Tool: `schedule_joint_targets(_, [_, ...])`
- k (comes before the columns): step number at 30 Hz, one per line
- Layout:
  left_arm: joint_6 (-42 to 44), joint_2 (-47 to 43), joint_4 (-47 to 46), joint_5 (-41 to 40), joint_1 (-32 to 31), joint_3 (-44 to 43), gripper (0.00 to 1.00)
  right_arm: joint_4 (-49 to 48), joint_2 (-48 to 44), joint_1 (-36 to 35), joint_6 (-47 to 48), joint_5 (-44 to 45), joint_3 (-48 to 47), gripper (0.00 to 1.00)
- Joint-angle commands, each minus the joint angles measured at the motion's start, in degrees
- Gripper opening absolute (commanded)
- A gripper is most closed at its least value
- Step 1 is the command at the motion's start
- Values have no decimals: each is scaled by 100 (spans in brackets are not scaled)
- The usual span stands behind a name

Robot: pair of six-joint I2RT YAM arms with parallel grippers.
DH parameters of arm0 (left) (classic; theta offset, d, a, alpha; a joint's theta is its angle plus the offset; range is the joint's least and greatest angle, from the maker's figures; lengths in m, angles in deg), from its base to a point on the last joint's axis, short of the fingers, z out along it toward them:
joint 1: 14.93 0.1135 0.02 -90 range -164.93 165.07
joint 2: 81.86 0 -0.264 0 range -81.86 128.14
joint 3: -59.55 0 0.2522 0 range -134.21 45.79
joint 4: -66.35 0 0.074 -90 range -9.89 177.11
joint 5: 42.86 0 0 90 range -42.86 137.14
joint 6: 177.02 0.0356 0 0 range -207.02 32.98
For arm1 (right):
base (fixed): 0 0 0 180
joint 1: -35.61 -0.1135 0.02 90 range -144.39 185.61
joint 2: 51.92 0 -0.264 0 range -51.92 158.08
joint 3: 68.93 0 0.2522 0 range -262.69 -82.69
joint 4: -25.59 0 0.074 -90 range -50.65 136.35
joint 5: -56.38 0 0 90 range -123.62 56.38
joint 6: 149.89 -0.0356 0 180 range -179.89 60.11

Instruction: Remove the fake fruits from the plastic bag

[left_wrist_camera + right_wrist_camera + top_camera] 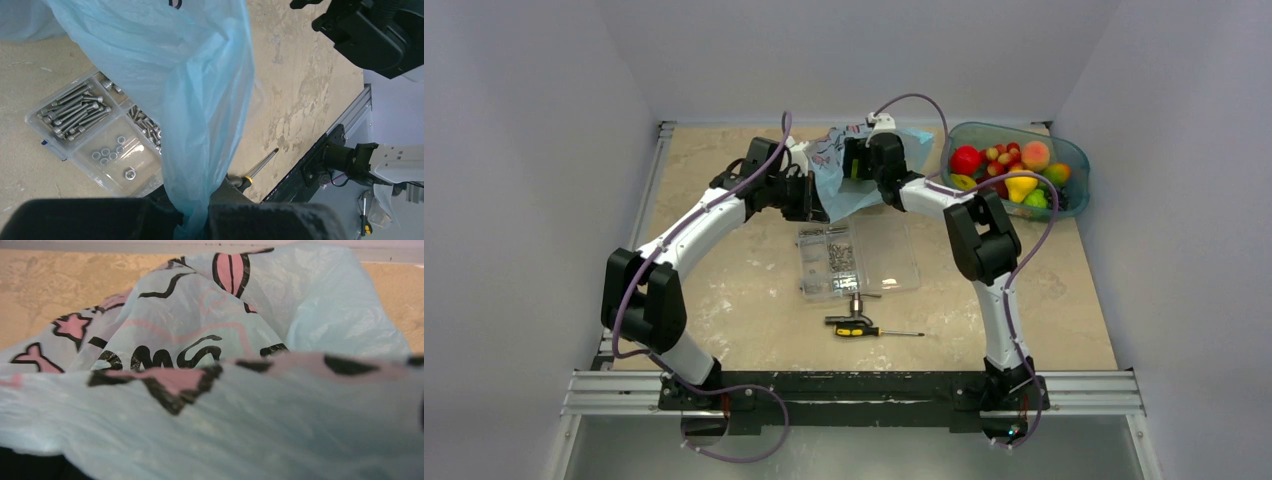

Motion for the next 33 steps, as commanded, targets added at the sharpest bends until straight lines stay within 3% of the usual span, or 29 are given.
schedule_joint_targets(1, [-18, 36, -21, 29, -24, -144, 0, -337, 242, 61, 262, -20, -434, 87])
schedule_joint_targets(7, [-9, 83, -18, 25, -24, -152, 0, -250, 568, 78, 400, -2, -714, 90])
schedule_joint_targets(11, [-18, 96, -17, 56, -22, -161, 0, -223, 578, 77, 409, 27, -771, 88])
schedule_joint_targets(18, [-16, 74, -10, 58, -24, -153, 0, -142, 469, 78, 346, -102, -761, 52])
schedule_joint_targets(22, [-39, 97, -17, 103, -24, -170, 0, -180, 151, 81, 200, -130, -511, 37])
schedule_joint_targets(28, [-30, 83, 11, 70, -24, -200, 0, -193, -487, 84, -181, -234, 144, 22])
schedule_joint_targets(33, [-49, 91, 50, -16, -12, -229, 0, -333, -1189, 84, -602, -628, 864, 17])
